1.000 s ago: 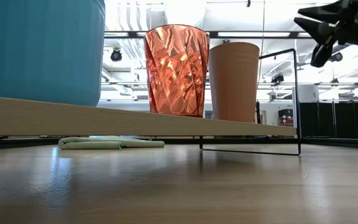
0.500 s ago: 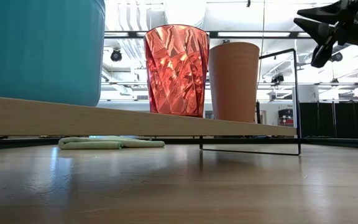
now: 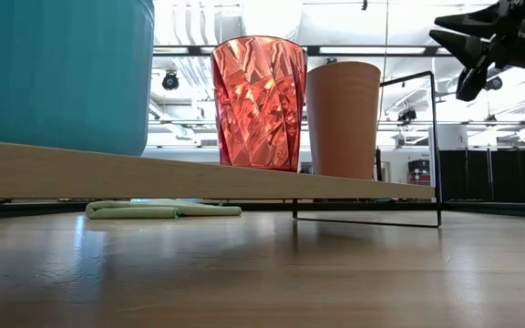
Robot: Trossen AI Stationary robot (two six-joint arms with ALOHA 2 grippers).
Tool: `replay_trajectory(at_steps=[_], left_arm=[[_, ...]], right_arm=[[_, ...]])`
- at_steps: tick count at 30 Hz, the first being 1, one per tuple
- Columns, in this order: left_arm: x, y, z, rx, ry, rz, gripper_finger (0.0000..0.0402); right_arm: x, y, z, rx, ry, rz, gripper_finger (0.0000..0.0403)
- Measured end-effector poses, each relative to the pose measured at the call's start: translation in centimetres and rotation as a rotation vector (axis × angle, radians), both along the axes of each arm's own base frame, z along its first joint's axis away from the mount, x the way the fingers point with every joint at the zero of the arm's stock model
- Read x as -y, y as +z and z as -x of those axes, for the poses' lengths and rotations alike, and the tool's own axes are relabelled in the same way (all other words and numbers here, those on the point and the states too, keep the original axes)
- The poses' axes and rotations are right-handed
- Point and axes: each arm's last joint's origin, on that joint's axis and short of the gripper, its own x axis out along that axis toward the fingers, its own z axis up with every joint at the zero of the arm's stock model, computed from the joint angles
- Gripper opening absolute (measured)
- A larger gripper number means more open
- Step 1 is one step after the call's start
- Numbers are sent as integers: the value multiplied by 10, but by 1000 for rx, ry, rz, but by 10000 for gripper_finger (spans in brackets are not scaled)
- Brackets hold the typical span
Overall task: Stack small to large cups/mugs on shelf
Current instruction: Return to Home Position
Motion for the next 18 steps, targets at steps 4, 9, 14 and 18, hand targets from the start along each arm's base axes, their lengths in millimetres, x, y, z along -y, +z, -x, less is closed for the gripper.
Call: replay_trajectory(at_steps=[4,9,14,18], left_arm=[[0,-6,-2,-60,0,-2,77],[0,-12,-3,-123,0,-4,77],[0,-22,-5,-236,-1,-8,77],[0,-27,-6,-285,0,-9,77]], right_arm=[[0,-6,-2,-64,-1,4,69],[0,-15,-5,-167,4,-6,70],[0,-17,-5,-180,4,-4,76],[0,-17,-5,-185,0,10,77]])
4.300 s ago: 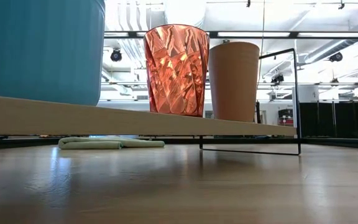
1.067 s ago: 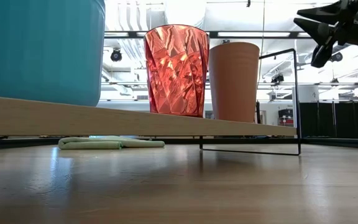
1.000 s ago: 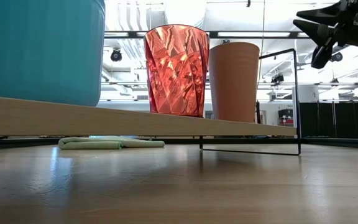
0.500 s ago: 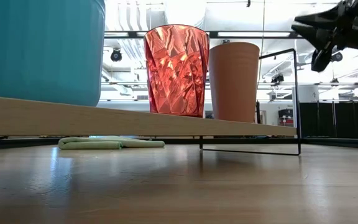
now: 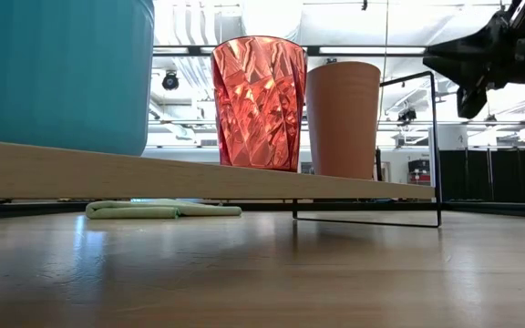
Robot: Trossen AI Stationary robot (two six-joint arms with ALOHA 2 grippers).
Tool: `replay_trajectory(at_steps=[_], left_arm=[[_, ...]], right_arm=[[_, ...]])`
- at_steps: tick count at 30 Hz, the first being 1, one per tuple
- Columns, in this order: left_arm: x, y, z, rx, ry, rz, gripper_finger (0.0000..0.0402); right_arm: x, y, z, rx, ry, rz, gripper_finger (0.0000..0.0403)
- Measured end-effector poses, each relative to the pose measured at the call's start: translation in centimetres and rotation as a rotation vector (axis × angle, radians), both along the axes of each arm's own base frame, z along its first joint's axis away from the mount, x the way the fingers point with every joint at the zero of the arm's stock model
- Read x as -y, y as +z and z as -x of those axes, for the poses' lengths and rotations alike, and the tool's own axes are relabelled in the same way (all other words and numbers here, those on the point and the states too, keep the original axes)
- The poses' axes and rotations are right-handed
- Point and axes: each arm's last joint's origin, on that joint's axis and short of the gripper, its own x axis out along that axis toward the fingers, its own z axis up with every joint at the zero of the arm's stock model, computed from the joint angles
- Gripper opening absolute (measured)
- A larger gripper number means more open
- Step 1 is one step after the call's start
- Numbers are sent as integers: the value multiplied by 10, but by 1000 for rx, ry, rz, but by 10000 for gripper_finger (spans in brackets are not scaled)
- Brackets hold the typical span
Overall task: Stack small to large cups/mugs on shelf
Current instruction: Return to Home Position
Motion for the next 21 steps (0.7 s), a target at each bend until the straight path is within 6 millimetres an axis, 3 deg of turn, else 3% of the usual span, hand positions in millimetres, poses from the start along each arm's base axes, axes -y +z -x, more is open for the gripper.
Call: replay_trajectory(at_steps=[11,21], left_arm=[[0,-7,-1,-79,-1,-3,77],[0,-11,-4,-123,-2,-6,77]], right_arm=[[0,-16,-2,-171,13,4,73],[0,-16,-2,-172,10,11,73]])
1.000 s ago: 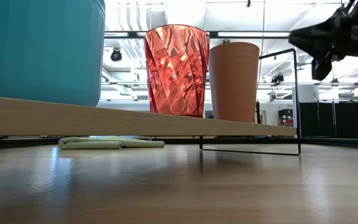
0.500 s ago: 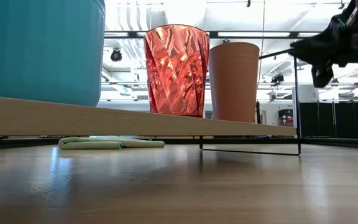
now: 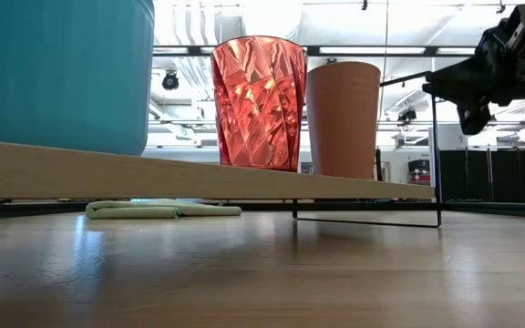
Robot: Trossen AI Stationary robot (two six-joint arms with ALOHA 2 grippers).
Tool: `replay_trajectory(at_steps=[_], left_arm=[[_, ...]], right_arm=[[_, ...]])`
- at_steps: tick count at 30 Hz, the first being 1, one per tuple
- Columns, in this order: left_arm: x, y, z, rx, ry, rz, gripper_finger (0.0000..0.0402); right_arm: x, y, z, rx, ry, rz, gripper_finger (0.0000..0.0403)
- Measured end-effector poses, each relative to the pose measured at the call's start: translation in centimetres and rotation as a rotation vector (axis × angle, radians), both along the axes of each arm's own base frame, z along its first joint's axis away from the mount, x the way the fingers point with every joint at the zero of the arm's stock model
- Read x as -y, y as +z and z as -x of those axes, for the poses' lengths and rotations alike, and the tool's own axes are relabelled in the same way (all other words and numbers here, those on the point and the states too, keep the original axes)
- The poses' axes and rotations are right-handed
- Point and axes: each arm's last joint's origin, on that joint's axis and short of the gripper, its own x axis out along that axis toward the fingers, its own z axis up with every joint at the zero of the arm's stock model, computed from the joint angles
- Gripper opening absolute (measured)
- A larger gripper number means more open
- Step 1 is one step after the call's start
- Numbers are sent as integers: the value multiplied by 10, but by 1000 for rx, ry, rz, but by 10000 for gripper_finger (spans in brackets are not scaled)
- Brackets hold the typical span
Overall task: Stack small to large cups/mugs on shelf
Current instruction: Return to Home Position
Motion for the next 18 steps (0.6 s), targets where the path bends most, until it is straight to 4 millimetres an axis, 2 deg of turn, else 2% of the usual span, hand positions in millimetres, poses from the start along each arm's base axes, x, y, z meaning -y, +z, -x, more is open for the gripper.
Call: replay_trajectory(at_steps=[18], left_arm=[[0,-3,-2,-32,1,-2,77]], right_arm=[[0,0,0,0,-1,0,79]])
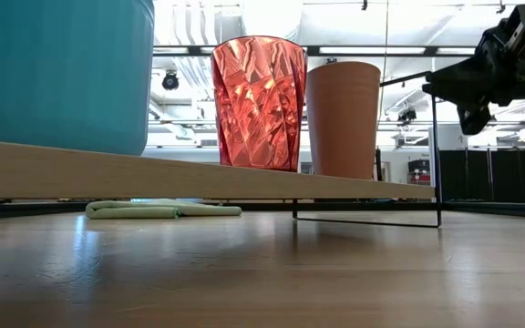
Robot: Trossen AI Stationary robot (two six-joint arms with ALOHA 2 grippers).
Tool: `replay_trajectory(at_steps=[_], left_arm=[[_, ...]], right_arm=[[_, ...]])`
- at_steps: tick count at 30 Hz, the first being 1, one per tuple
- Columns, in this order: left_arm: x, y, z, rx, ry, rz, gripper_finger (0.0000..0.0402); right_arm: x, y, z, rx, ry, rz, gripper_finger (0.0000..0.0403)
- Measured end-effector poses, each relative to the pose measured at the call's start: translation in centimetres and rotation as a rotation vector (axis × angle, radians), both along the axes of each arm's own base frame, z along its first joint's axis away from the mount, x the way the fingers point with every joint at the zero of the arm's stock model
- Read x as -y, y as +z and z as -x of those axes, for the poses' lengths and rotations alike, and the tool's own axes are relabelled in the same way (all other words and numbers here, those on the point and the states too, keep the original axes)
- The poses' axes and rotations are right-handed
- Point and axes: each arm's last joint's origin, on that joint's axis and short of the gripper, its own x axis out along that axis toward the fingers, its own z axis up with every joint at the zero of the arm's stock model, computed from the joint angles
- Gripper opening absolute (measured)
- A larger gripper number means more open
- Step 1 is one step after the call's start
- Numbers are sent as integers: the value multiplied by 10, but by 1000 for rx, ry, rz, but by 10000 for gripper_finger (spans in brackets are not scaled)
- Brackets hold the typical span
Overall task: Stack small to large cups/mugs on shelf
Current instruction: Return to Home Position
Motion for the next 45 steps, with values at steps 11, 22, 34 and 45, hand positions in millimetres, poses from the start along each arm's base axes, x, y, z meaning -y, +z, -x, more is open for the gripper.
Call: replay_trajectory(at_steps=[11,22,34,45], left_arm=[[0,0,0,0,0,0,77],[0,0,0,-1,0,0,77],[0,0,0,0,1,0,77],[0,0,0,0,1,0,77]], right_arm=[[0,0,0,0,0,0,75],[0,0,0,0,0,0,75],[0,0,0,0,0,0,77],[0,0,0,0,0,0,74]])
